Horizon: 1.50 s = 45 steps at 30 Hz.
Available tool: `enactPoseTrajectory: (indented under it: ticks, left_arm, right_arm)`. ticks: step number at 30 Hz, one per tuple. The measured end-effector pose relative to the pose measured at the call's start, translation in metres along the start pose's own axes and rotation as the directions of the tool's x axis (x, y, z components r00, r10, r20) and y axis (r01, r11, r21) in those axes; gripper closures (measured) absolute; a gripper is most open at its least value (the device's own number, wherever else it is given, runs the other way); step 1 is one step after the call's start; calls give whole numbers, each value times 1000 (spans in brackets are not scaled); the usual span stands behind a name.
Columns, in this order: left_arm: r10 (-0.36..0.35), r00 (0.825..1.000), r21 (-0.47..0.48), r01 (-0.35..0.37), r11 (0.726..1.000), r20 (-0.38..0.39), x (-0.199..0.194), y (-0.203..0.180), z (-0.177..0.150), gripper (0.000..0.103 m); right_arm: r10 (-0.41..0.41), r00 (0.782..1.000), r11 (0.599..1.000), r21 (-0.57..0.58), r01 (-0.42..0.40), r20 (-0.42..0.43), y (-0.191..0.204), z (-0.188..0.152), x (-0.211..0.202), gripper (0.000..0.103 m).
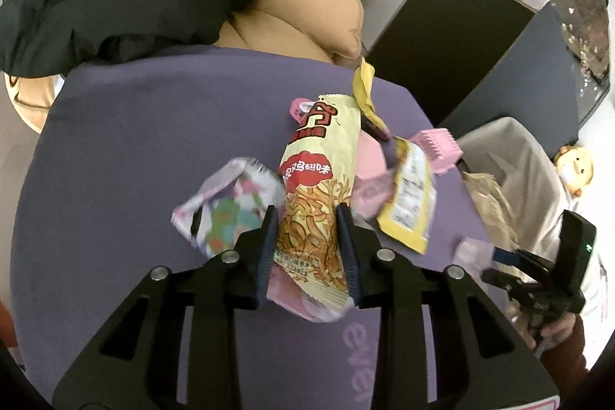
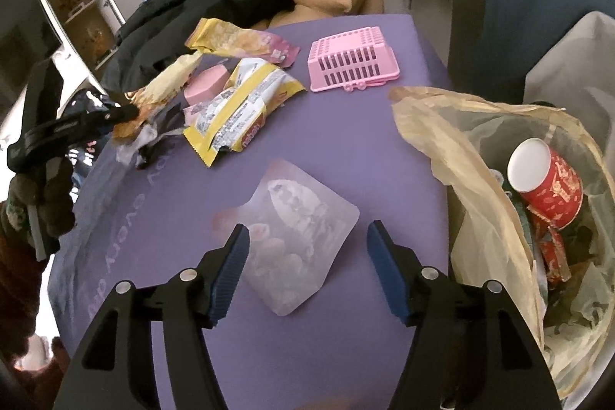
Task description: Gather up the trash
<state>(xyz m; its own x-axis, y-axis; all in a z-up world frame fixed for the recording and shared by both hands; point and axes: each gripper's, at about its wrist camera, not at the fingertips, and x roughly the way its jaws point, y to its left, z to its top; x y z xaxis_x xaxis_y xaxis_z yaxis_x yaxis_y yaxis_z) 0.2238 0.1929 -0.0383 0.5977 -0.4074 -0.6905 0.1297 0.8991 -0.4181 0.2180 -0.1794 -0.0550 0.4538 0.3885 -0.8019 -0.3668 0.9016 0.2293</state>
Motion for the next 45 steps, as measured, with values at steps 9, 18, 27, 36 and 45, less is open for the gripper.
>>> enactPoseTrajectory:
  ticks: [9,18,27,36,45]
  left_arm:
    - [-45,996,75,50,996,-73,-11,-33,-35,74]
    - [-46,994,100,56,993,-101,0,-44,-44,66]
    - [-17,999,170,22,985,-29,-10,-58,-34,52]
    - [50,998,213,-41,976,-33,13,-71,-29,52]
    - [133,990,258,-115,959,-51,37,-88,-29,54]
  right_arm:
    - [-41,999,996,-76,43,35,12,-3,3,39]
    - [-156,987,960,-232,159,30,43,-5,16,39]
    - [-62,997,986,-151,67,37,37,-4,9,81]
    - [3,991,1000,22,-6,135,24,-20,-20,97]
    - [-29,981,998,63,17,194,14,-31,-41,97]
